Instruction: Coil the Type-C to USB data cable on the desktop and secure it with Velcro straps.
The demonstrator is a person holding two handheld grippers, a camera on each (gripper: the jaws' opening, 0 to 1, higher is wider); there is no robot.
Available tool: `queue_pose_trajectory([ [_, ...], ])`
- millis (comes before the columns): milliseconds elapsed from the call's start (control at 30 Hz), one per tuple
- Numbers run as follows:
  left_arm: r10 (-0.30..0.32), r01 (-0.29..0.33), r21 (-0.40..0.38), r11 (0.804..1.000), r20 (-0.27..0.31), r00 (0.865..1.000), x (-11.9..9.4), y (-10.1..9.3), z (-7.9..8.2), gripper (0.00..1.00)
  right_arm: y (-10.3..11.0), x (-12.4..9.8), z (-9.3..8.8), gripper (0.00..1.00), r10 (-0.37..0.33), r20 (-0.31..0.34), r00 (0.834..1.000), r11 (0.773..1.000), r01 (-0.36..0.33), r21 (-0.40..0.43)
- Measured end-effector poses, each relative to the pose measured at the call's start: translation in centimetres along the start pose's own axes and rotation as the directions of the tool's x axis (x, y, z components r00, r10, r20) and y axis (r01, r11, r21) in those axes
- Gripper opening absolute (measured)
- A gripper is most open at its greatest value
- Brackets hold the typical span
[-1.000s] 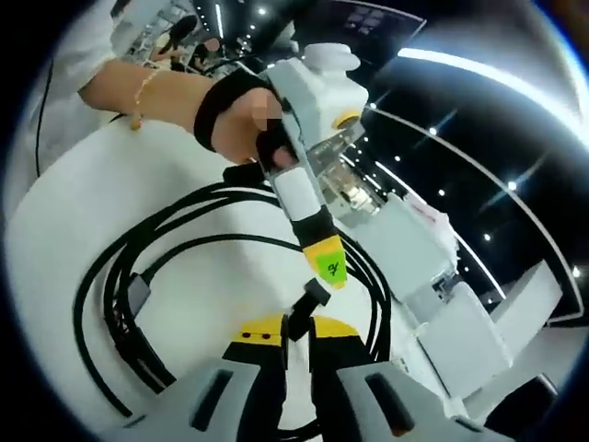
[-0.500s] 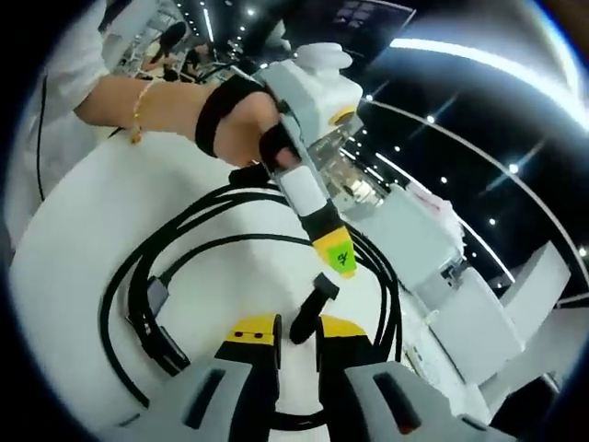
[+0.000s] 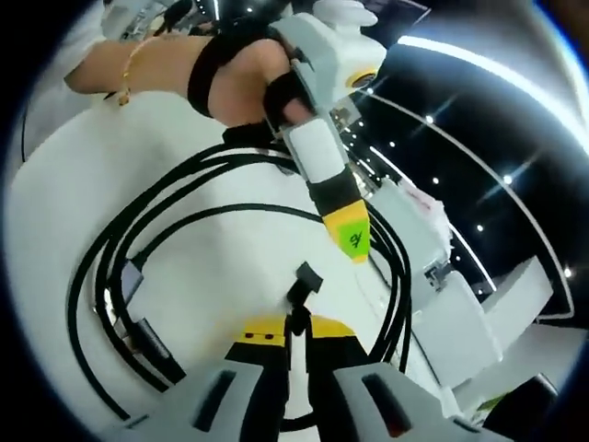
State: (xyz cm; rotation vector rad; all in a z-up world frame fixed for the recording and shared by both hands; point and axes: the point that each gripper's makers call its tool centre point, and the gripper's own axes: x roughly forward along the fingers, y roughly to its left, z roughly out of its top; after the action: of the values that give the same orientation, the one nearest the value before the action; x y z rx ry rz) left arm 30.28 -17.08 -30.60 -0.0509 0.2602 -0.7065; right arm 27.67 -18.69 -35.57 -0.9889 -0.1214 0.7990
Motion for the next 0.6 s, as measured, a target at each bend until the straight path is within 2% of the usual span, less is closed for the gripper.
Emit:
queue_pose_trajectory([
  [133, -0.005, 0.005, -0.009, 1.000, -0.010, 1.000, -0.2, -0.1, -0.1, 0.05, -0.4, -0.2, 0.4, 0.02, -0.029, 0.016, 0.999, 0.992, 0.031, -0.125],
  [267, -0.011, 0.011, -0.011, 1.000, -0.020, 1.000, -0.3, -0.3, -0.3, 0.05, -0.6, -0.9, 0.6, 0.01, -0.008, 0.022, 1.000, 0.994, 0.010, -0.112],
  [367, -0.021, 0.023, 0.033, 0.999, -0.058, 0.998, -0.4, -1.0, -1.1, 0.05, -1.0, -1.7, 0.7, 0.01, -0.010, 0.019, 1.000, 0.993, 0.012, -0.117],
  [433, -0.024, 0.031, 0.089, 0.996, -0.076, 0.997, -0.4, -1.5, -1.5, 0.05, -1.4, -2.4, 1.2, 0.01, -0.014, 0.024, 1.000, 0.993, 0.017, -0.120],
  [467, -0.029, 0.037, 0.118, 0.992, -0.070, 0.997, -0.4, -1.8, -1.4, 0.05, -1.6, -2.7, 1.5, 0.01, -0.012, 0.026, 1.000, 0.993, 0.015, -0.117],
  [600, -0.036, 0.046, 0.148, 0.988, -0.069, 0.997, -0.7, -2.5, -1.6, 0.06, -1.8, -3.3, 2.0, 0.01, 0.009, 0.037, 0.999, 0.997, -0.006, -0.076],
])
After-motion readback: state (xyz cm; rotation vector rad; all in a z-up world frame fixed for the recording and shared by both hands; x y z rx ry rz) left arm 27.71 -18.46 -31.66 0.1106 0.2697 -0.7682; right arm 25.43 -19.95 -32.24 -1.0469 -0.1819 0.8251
